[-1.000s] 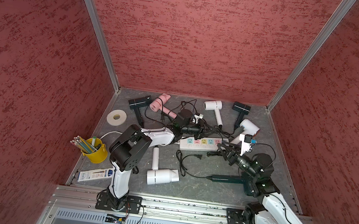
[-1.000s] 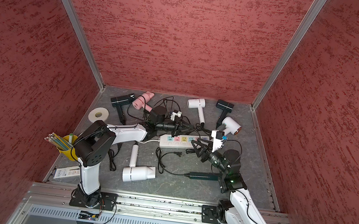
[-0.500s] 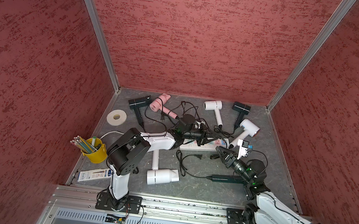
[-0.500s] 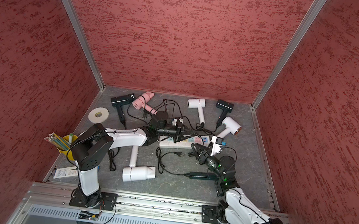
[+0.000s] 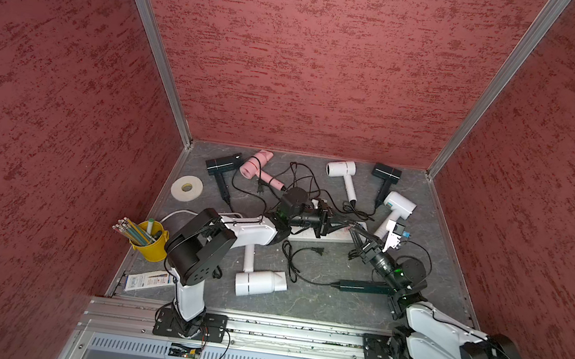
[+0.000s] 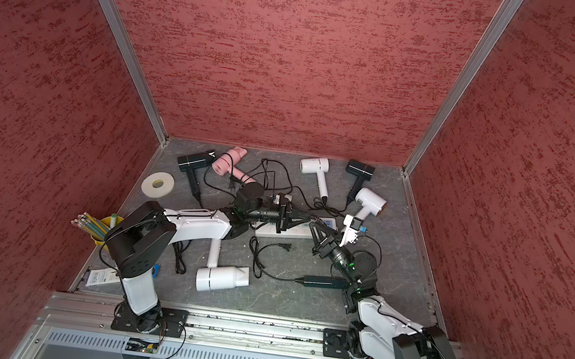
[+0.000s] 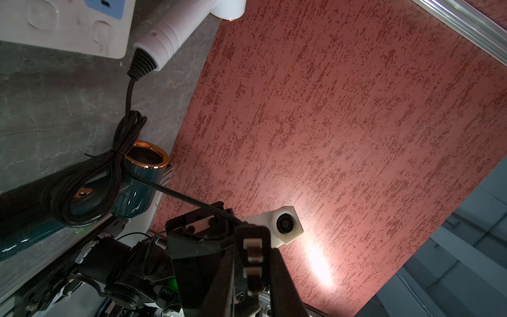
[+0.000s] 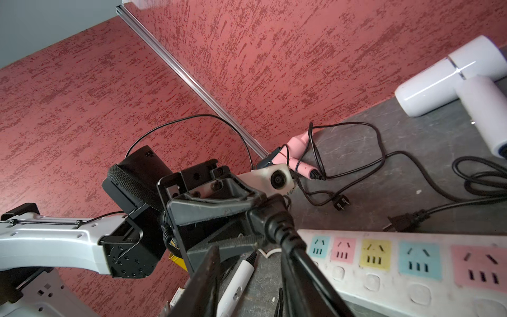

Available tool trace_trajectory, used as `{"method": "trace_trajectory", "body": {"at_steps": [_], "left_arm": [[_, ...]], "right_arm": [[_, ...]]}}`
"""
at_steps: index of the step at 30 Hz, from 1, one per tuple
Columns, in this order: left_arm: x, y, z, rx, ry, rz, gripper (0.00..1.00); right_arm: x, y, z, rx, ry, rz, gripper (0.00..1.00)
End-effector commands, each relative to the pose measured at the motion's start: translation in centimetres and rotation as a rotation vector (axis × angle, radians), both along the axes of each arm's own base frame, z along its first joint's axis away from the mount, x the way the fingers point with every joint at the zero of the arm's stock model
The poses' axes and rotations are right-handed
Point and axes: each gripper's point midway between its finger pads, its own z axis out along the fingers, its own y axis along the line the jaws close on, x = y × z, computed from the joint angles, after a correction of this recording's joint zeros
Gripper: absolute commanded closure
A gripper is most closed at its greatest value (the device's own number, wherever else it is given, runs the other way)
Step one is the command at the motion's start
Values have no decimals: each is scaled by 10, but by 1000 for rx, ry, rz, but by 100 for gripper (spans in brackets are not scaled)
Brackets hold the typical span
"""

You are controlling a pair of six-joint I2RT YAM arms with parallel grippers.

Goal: Charge the blow dryers
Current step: Insert the plug into the socket.

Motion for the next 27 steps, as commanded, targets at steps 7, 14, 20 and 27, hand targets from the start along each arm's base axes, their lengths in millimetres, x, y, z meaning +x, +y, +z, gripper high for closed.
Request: {"method": "trace_trajectory", "body": {"at_steps": [7,14,20,27], "left_arm": [[-13,1,17,-62,5,-55,90],[-20,0,18,-84,15,-84,90],[-22,0,17,-87,14,-88,90],[-24,-2,22,-95,11,-94,91]], "right_arm": [[-1,-5,20,46,-113,-26,65],[2,-7,21,60,-137,-42,65],[4,-15,22,61,-168,-98,61],[8,-19,20,86,-168,-122,57]]}}
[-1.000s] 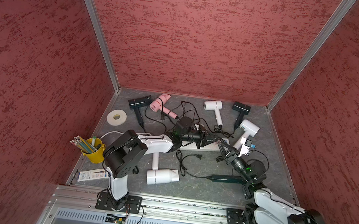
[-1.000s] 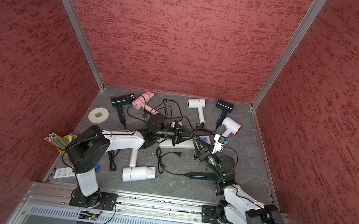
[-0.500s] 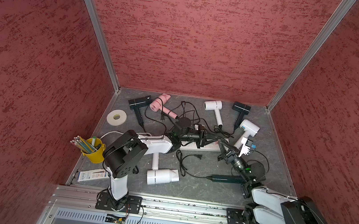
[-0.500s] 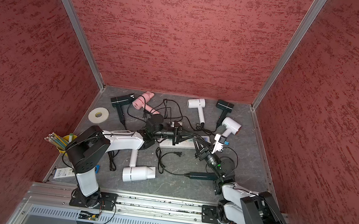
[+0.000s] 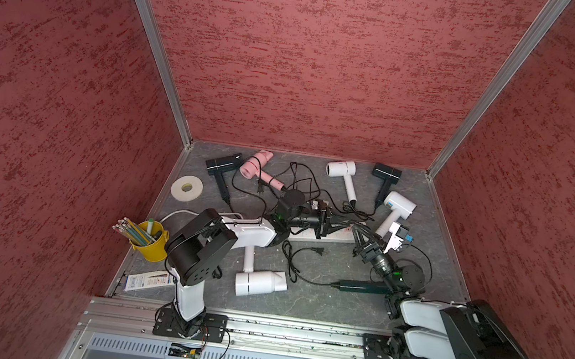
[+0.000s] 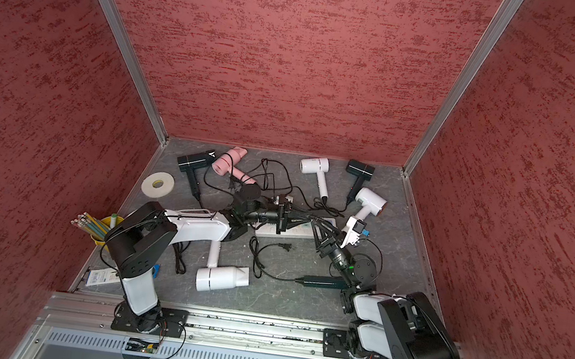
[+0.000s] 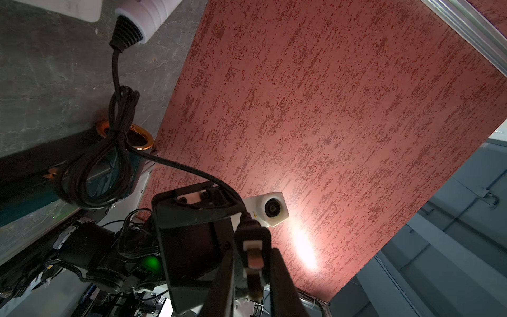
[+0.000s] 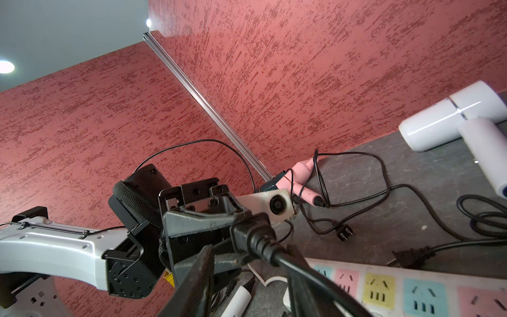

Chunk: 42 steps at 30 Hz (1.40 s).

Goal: Charge the blow dryers
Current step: Insert the plug into the socket.

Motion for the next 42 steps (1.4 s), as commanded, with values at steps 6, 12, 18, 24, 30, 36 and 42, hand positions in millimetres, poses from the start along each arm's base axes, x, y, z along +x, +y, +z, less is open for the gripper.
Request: {"method": "trace_trajectory", "body": {"at_steps": [6,12,18,24,30,36,42], "left_arm": [[-18,-4,13,-31,-25,-69,91],[-19,-5,10,-28,-23,-73,91],[-16,-2,10,-31,-23,-68,91],[-12,3,10,-34,-24,-58,91],[-13,5,9,-38,-25,-61,91],[-13,6,10,-43,-31,-59,91],[-16,5,12,-47,-38,-68,91]], "right_arm": [[1,-3,19,78,-84,0,63],[3,4,18,85,-88,40,70],[-5,1,24,67,-130,25,59],[-15,-1,30,51,-170,20,53],[-23,4,41,41,-228,59,52],[-30,4,50,40,-266,69,51],[-26,5,52,47,-265,71,53]]}}
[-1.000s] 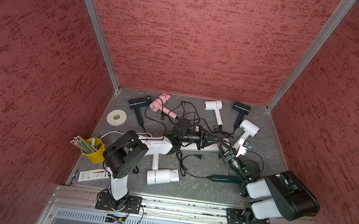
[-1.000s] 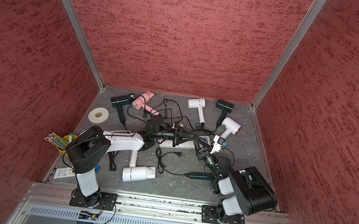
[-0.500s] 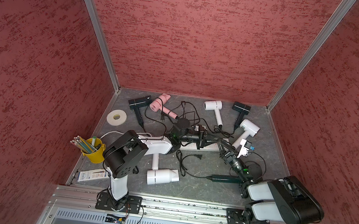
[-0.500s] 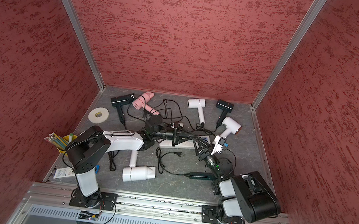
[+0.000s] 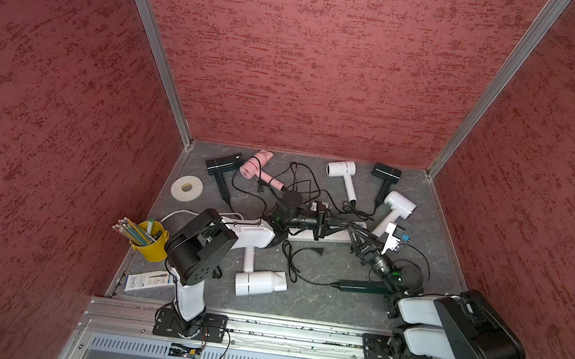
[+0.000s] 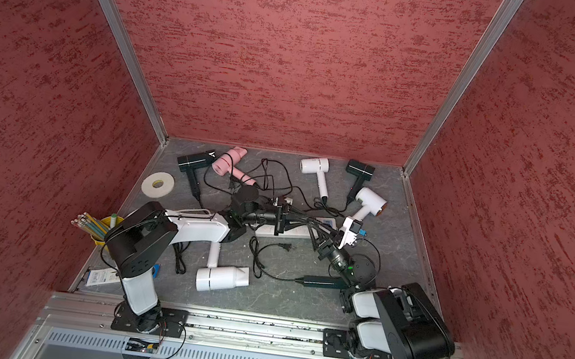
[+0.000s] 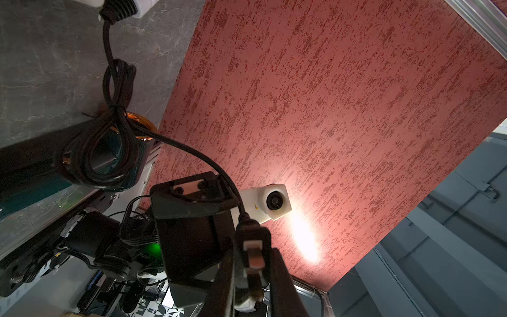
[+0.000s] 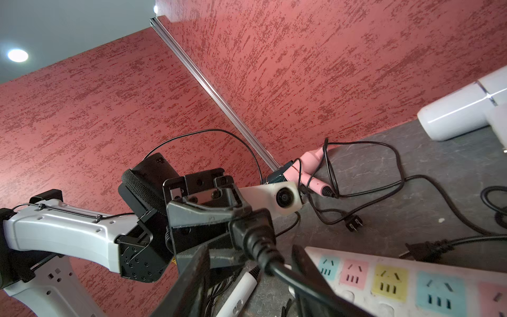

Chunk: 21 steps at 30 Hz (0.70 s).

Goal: Charge the blow dryers
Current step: Insert the plug into the socket.

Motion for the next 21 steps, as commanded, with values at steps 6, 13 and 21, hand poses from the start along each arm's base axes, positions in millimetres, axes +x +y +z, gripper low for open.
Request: {"method": "trace_trajectory", "body": {"at_steps": [6,13,21], "left_arm": [[-13,1,14,-35,-38,-40,91],[-14,0,10,-33,-33,-45,91],[-16,-1,10,-35,-33,-48,91]], "right_arm": [[-15,-4,61,81,-262,7,58],[-13,-4,65,86,-270,-1,61],[-6,-5,64,90,-261,-15,60]]}}
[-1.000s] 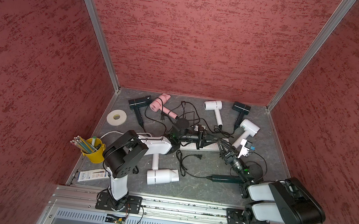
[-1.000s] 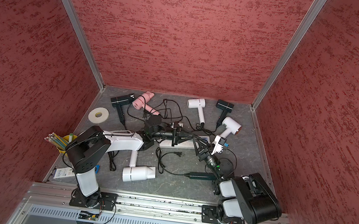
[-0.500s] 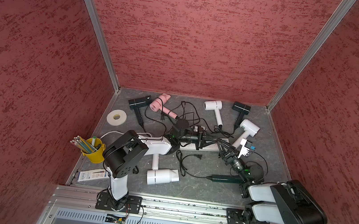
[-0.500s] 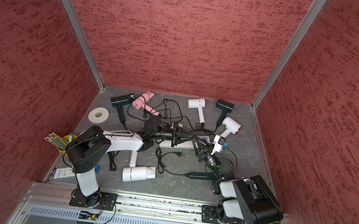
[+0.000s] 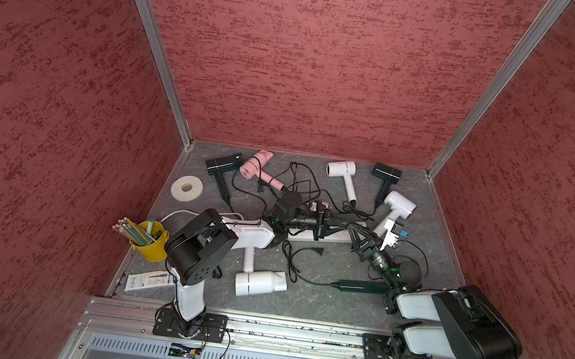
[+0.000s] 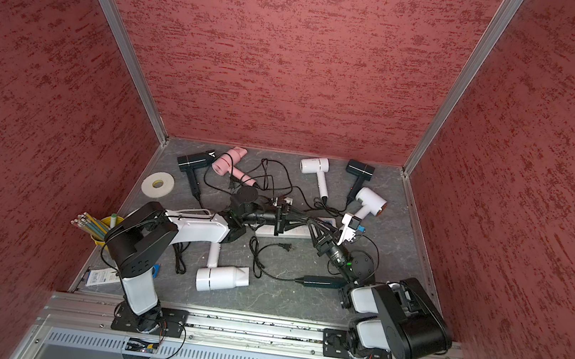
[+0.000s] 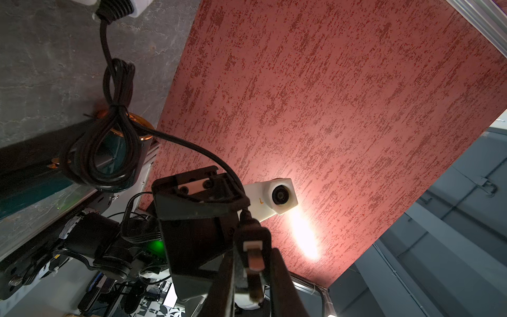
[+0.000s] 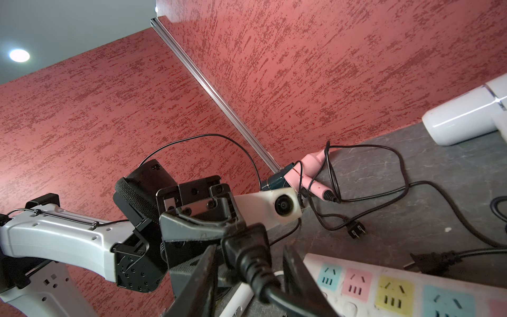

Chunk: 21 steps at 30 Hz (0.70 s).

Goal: Charge the blow dryers
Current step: Insert the plug into the socket.

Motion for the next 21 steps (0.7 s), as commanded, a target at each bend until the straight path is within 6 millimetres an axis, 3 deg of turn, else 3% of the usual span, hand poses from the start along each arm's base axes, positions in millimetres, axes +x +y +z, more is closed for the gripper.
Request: {"method": "trace_trajectory", "body": {"at_steps": [1,13,21], "left_arm": [[-15,-1,8,-21,-19,-49,91],[-16,-3,2,-19,-7,-50,90],[-14,-3,4,-40,-35,-41,82]], "right_arm": [[-16,-9,61,90,-258,-21,60],[-16,-10,65,99,-270,-28,74],[-18,-14,66,102,-274,-46,95]]}}
